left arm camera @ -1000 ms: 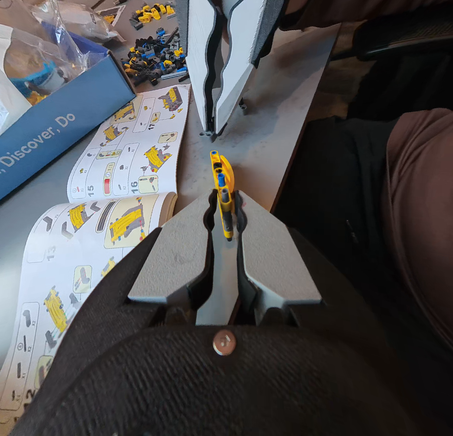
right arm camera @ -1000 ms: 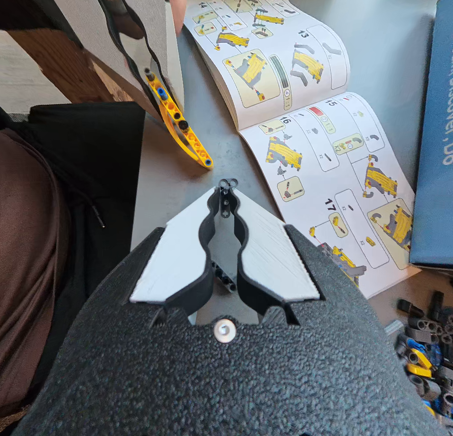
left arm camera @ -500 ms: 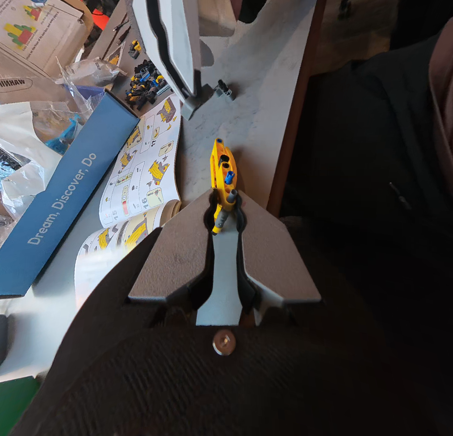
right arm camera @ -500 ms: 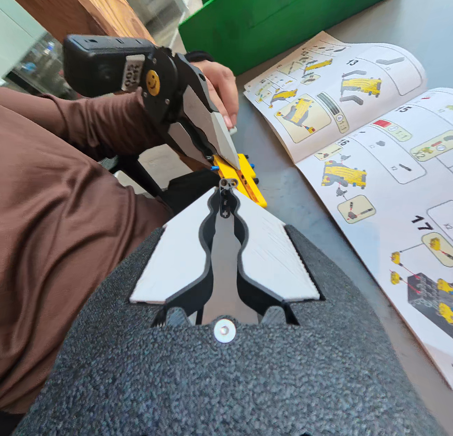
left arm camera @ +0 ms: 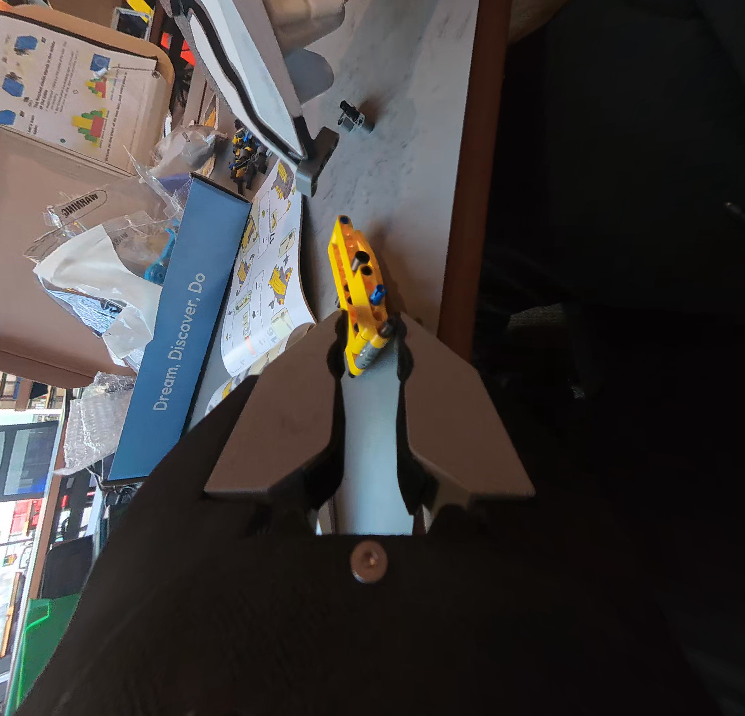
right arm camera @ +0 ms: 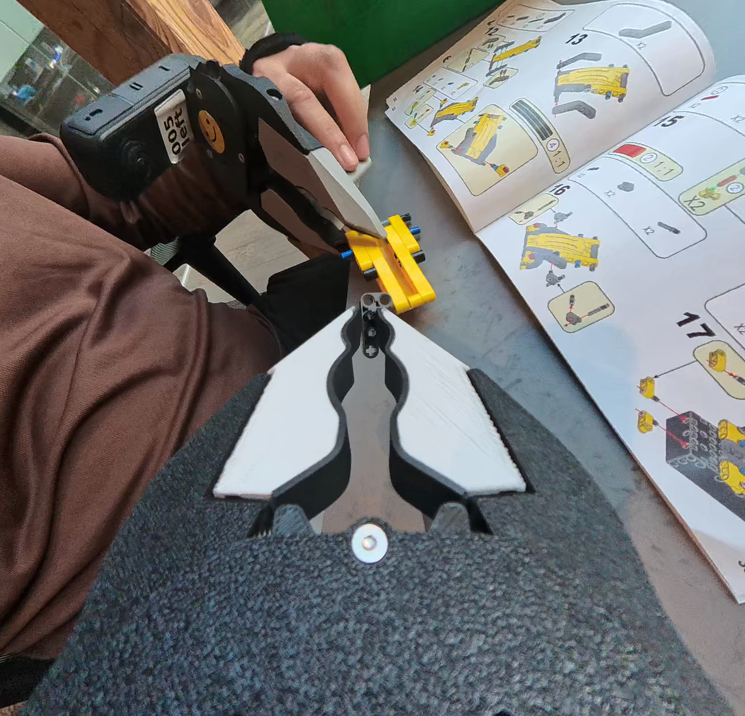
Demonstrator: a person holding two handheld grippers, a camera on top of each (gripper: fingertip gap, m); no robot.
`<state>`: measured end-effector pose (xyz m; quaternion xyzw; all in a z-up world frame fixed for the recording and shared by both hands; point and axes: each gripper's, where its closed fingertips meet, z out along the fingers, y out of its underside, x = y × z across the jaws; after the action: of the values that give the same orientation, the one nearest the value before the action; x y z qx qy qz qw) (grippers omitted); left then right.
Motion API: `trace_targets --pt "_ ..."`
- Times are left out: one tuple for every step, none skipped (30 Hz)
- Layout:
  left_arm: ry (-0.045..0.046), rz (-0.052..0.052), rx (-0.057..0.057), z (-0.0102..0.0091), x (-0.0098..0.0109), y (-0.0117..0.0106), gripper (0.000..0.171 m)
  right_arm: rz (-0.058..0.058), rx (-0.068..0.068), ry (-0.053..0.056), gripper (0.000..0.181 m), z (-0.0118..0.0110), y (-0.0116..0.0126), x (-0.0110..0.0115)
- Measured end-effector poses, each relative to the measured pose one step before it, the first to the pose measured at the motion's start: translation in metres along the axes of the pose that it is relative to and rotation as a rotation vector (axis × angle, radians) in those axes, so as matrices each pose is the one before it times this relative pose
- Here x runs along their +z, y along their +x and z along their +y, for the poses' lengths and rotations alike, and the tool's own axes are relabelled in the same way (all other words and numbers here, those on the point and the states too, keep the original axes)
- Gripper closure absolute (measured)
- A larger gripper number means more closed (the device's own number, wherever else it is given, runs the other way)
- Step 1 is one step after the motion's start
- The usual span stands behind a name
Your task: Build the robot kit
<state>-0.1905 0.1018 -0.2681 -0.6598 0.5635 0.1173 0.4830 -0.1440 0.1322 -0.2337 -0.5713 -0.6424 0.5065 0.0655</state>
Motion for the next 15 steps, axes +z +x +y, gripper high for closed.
trace_targets --pt "-0.00111 -0.0008 0.0037 0.00005 -0.00166 -0.00058 0.150 0.0047 -0.0028 0.0002 0.175 0.00013 0.00055 -0.00012" --pt "-0.00211 0.0013 -0.0035 0.00021 -0.00131 -0.00053 0.146 0.0063 -0.0051 0.0010 0.175 -0.00011 0.00075 -0.00011" --pt "0.00010 0.0064 -0.0067 -0.00032 -0.00112 0.00010 0.144 0.0042 -0.0075 0.0008 0.175 -0.00032 0.00028 -0.00003" --pt "0.00606 0.0087 -0.0082 -0.00110 -0.00091 0.00064 0.142 0.0049 -0.0098 0.0012 0.175 -0.00034 0.00013 0.00011" --pt "0.00718 0.0092 -0.0082 -0.00109 -0.00078 0.00113 0.141 0.0066 -0.0088 -0.0013 0.175 -0.00009 0.00029 0.00028" --pt "0.00392 0.0060 -0.0068 -0.00051 -0.00037 0.00073 0.141 0.0080 -0.0058 -0.0054 0.175 0.00071 0.00073 0.00042" --pt "0.00026 0.0005 -0.0037 0.00023 0.00004 0.00009 0.141 0.0110 -0.0077 -0.0058 0.175 0.00092 0.00120 0.00059" --pt "0.00076 0.0025 -0.0010 0.00004 -0.00018 0.00048 0.141 0.0109 -0.0109 -0.0053 0.175 0.00088 0.00099 0.00071" --pt "0.00110 0.0027 -0.0018 0.00006 -0.00003 0.00057 0.142 0.0051 -0.0086 -0.0073 0.175 0.00117 0.00007 0.00086" --pt "0.00029 0.0014 -0.0021 0.00010 -0.00021 0.00010 0.142 0.0006 -0.0049 -0.0070 0.175 0.00104 -0.00055 0.00096" --pt "-0.00029 0.0032 -0.0029 0.00010 -0.00045 0.00018 0.142 -0.0001 -0.0048 -0.0033 0.175 0.00047 -0.00064 0.00088" --pt "0.00130 0.0061 -0.0037 -0.00015 -0.00056 0.00054 0.142 0.0006 -0.0072 0.0004 0.175 -0.00021 -0.00084 0.00078" --pt "0.00224 0.0071 -0.0051 -0.00041 -0.00068 0.00072 0.141 0.0003 -0.0088 0.0011 0.175 -0.00049 -0.00109 0.00036" --pt "0.00372 0.0057 -0.0067 -0.00083 -0.00104 0.00042 0.140 0.0011 -0.0065 -0.0006 0.175 -0.00042 -0.00081 0.00022" --pt "0.00604 0.0027 -0.0055 -0.00157 -0.00147 -0.00032 0.140 0.0006 -0.0034 0.0007 0.175 -0.00060 -0.00078 -0.00014"
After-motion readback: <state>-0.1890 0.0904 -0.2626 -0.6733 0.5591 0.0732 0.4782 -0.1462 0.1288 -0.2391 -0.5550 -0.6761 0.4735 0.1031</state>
